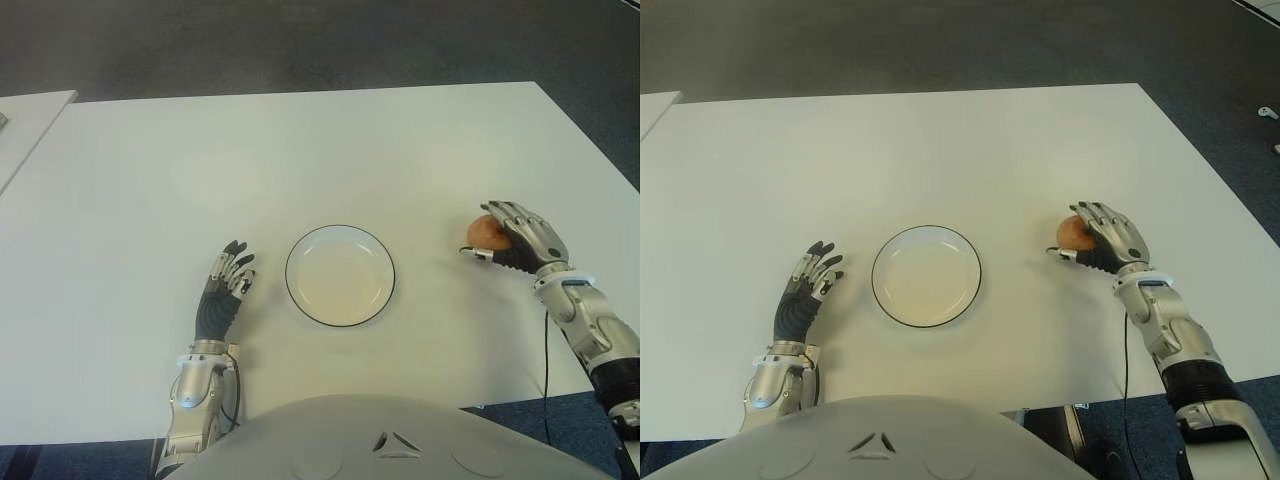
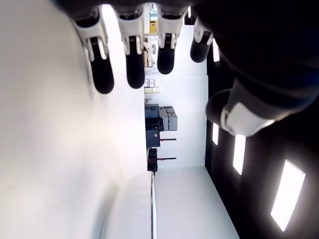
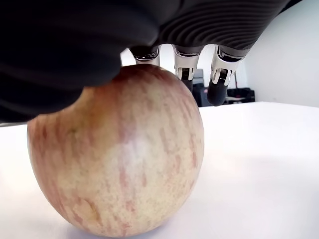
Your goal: Put the apples into the plate.
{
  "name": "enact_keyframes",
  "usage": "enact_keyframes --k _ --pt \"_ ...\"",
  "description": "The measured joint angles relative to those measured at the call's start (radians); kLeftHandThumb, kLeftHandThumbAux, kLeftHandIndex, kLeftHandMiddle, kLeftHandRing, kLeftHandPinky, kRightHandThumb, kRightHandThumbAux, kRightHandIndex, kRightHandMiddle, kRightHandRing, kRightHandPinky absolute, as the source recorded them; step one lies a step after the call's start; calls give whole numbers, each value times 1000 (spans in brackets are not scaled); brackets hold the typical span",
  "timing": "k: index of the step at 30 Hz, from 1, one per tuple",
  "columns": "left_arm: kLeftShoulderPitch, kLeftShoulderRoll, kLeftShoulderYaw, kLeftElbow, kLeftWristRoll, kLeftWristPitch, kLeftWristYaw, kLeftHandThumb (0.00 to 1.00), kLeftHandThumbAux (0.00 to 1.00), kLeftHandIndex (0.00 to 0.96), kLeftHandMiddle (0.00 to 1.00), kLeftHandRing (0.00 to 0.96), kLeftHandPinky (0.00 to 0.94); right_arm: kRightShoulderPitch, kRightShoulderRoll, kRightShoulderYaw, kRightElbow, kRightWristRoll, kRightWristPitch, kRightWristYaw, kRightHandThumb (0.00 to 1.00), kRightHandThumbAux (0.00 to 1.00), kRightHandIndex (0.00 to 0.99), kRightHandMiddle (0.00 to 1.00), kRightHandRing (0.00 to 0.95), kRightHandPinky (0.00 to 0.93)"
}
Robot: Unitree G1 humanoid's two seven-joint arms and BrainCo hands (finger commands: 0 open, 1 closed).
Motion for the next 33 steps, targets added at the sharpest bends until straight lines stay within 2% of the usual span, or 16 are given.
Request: enact_keyframes --k 10,20,27,31,33 --pt "2 3 2 5 1 -11 -5 148 545 54 114 181 245 -31 11 19 58 12 -16 -38 240 251 0 43 18 38" --pt "10 4 6 2 -1 -11 -5 157 526 70 118 190 265 -136 20 56 242 14 -79 -123 291 285 1 56 37 75" --pt "11 5 8 6 -8 -19 -10 171 519 72 116 194 268 -180 32 81 314 26 -111 -159 320 305 18 70 50 85" --pt "13 6 9 8 -9 -26 -10 173 515 71 118 196 278 -200 46 87 347 38 -122 -179 364 322 57 101 77 118" --pt "14 6 9 9 -10 -27 -10 173 516 72 120 196 276 -211 56 89 368 45 -128 -194 402 341 131 164 137 173"
